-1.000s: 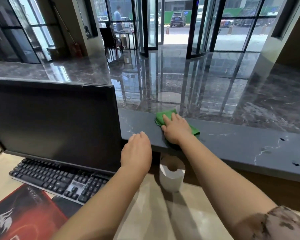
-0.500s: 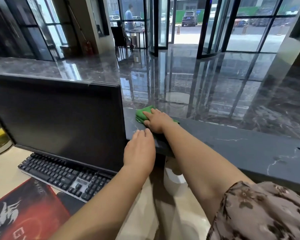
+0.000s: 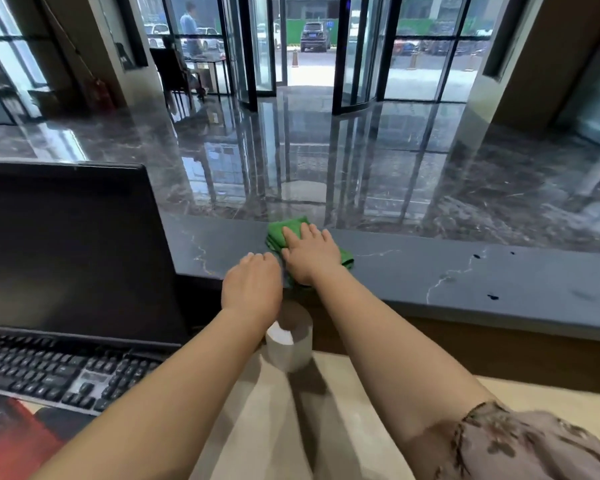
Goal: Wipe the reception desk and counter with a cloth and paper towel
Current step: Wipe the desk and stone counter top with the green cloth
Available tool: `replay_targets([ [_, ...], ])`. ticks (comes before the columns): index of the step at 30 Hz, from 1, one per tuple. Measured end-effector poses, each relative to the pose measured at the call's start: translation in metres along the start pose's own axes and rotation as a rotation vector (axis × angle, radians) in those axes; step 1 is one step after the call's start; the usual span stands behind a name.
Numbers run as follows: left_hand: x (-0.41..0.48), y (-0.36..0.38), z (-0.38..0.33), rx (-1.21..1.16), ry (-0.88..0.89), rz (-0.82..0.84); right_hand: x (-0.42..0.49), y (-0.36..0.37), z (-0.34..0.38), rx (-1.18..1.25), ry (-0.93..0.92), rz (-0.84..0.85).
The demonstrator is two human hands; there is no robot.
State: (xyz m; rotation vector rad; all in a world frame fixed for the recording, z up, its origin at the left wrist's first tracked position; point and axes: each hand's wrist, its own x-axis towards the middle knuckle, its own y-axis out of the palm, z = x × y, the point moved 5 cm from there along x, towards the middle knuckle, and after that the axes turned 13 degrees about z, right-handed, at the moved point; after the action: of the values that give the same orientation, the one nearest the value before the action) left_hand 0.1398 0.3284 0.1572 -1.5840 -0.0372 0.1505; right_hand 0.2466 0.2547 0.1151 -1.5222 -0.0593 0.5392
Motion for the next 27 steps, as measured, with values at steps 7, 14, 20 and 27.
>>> replay_targets([
  [7, -0.001, 0.01, -0.023, 0.11, 0.069, 0.074, -0.048, 0.003, -0.147, 0.165, 0.429, -0.069],
  [14, 0.005, 0.007, -0.023, 0.091, 0.065, 0.014, -0.035, 0.009, -0.035, 0.102, 0.193, -0.067],
  [20, 0.01, 0.003, -0.039, 0.13, 0.018, 0.02, -0.042, 0.011, -0.023, 0.048, -0.055, -0.033],
  [27, 0.013, 0.013, -0.049, 0.063, 0.018, 0.119, -0.072, 0.008, -0.179, 0.166, 0.334, -0.088],
])
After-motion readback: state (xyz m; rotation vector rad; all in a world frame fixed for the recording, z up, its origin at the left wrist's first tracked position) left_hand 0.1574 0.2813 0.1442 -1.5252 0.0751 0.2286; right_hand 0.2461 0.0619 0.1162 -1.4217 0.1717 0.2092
